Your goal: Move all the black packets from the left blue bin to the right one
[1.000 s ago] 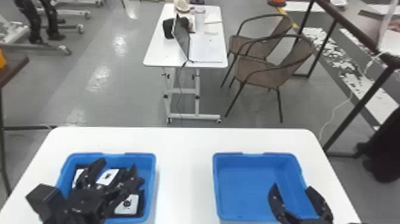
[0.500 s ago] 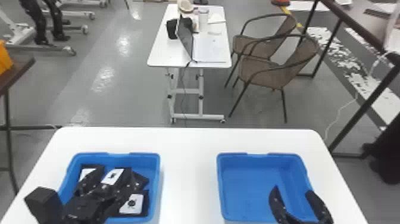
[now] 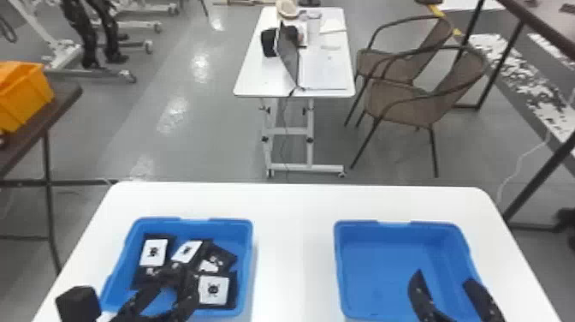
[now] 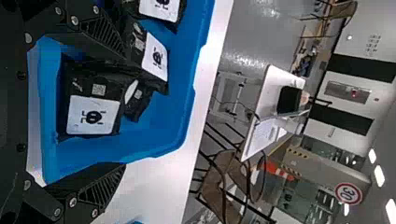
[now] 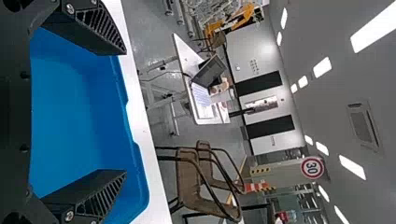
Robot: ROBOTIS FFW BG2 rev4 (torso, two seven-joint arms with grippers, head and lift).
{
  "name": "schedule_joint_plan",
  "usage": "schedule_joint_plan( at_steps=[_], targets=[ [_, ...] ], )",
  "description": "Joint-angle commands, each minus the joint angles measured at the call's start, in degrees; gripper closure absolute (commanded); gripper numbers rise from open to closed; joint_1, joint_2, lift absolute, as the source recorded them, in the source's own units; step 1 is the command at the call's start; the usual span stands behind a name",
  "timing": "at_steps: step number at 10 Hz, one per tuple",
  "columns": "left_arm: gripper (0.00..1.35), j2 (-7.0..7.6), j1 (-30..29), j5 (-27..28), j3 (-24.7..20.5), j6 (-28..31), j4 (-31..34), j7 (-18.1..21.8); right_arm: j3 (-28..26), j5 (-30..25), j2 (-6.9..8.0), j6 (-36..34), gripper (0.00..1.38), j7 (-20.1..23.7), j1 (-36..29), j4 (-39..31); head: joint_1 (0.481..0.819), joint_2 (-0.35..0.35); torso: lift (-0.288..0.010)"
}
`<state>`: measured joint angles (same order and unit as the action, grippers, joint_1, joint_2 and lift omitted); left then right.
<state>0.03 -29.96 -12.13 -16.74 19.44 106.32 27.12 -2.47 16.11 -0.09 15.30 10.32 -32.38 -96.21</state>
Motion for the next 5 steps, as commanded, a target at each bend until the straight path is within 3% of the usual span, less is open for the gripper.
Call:
schedule_joint_plan(
  at_steps=[1,3,5],
  targets=[
    [0.23,-0.18,1.8,2.5,-2.2,3.1,-0.4,1.2,0.5,0.7,0.14,-0.2,0.10,0.0,0.4,0.2,0.695,0.063,0.000],
    [0.23,-0.03,4.2,2.6,-3.6,6.0,-2.6,2.0,1.1,1.3,0.14,-0.3,0.10,0.0,0.5,0.6,0.695,0.097,0.000],
    [0.23,0.68,8.2,5.3,-3.7,6.3,-7.9,5.3,1.2,1.7,0.14,-0.3,0.10,0.0,0.8,0.9,0.695,0.113,0.000]
  ],
)
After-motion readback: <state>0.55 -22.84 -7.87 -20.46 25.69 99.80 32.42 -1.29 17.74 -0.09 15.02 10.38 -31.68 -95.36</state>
